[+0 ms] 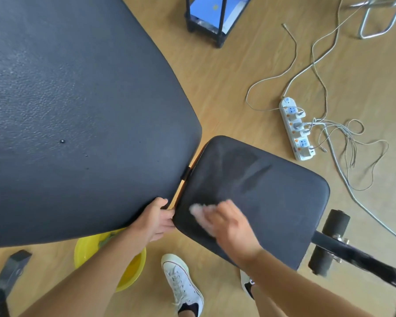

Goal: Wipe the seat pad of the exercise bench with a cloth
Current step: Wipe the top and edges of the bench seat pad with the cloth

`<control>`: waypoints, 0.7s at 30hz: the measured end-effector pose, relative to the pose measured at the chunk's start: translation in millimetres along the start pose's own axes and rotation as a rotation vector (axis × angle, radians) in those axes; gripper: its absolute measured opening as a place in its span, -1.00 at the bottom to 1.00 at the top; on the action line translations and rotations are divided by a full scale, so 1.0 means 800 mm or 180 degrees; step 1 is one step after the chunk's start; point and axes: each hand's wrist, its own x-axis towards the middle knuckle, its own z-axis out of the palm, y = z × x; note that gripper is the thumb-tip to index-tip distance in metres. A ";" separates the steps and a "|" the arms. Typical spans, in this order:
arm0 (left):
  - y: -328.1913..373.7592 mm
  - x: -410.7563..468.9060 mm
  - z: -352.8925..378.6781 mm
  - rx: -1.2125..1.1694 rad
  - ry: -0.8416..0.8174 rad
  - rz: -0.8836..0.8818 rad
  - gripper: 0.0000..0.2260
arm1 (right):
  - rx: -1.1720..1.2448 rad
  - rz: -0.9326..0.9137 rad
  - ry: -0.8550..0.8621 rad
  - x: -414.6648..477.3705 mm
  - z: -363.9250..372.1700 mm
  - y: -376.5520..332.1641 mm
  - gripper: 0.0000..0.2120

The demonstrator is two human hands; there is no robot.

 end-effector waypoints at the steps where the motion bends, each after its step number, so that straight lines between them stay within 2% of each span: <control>1: 0.001 -0.001 0.000 0.0075 -0.0003 -0.0034 -0.37 | 0.0157 -0.0696 -0.0478 -0.027 0.001 -0.003 -0.71; 3: 0.001 -0.002 0.002 0.0194 0.0056 0.0008 -0.37 | 0.0022 -0.1593 -0.1780 -0.058 -0.032 0.004 -0.77; 4: 0.000 -0.003 0.003 0.0290 0.0108 0.0025 -0.38 | 0.0128 -0.1750 -0.1826 -0.040 -0.054 0.034 -0.78; 5: 0.001 -0.004 0.005 0.0353 0.0183 0.0055 -0.40 | 0.0345 -0.1206 -0.1443 -0.005 -0.078 0.065 -0.76; 6: 0.003 -0.008 0.006 0.0374 0.0233 0.0091 -0.41 | 0.0337 -0.0423 -0.0826 0.031 -0.094 0.098 -0.78; 7: 0.003 -0.011 0.007 0.0367 0.0231 0.0094 -0.41 | 0.0129 0.0489 -0.0064 0.063 -0.109 0.114 -0.83; 8: 0.005 -0.016 0.011 0.0378 0.0176 0.0072 -0.43 | -0.0128 0.1133 0.0601 0.075 -0.109 0.125 -0.85; 9: 0.005 -0.017 0.014 0.0391 0.0133 0.0066 -0.47 | -0.0156 0.1462 0.0978 0.074 -0.095 0.118 -0.88; 10: 0.006 -0.020 0.016 0.0420 0.0108 0.0083 -0.49 | -0.0144 0.1385 0.0807 0.057 -0.078 0.092 -0.88; 11: 0.006 -0.021 0.016 0.0490 0.0129 0.0080 -0.49 | -0.0023 0.0972 0.0453 0.028 -0.056 0.063 -0.86; 13: 0.002 -0.014 0.010 0.0716 0.0240 0.0112 -0.46 | 0.0116 -0.0505 -0.0480 -0.045 -0.029 0.030 -0.89; 14: -0.001 -0.009 0.006 0.0802 0.0271 0.0135 -0.46 | -0.0016 -0.1132 -0.1160 -0.070 -0.038 0.037 -0.87; 15: -0.003 -0.005 0.003 0.0872 0.0292 0.0151 -0.48 | -0.0102 -0.1529 -0.1612 -0.077 -0.053 0.059 -0.85; 16: -0.005 -0.002 0.000 0.0956 0.0301 0.0162 -0.51 | -0.0112 -0.1537 -0.1669 -0.067 -0.074 0.089 -0.84; 17: -0.006 -0.002 -0.002 0.1044 0.0294 0.0179 -0.57 | -0.0203 -0.1143 -0.1358 -0.047 -0.100 0.120 -0.84; 18: -0.006 -0.004 -0.003 0.1113 0.0294 0.0204 -0.63 | -0.0258 -0.0447 -0.0666 -0.025 -0.127 0.148 -0.89; 19: -0.005 -0.006 -0.003 0.1173 0.0281 0.0226 -0.68 | -0.0312 0.0441 0.0280 -0.006 -0.144 0.172 -0.85; 20: -0.004 -0.008 -0.002 0.1230 0.0261 0.0242 -0.70 | -0.0326 0.1247 0.1014 0.003 -0.149 0.186 -0.71; 21: -0.005 -0.010 0.000 0.1265 0.0224 0.0244 -0.68 | -0.0174 0.1787 0.1355 -0.002 -0.143 0.184 -0.67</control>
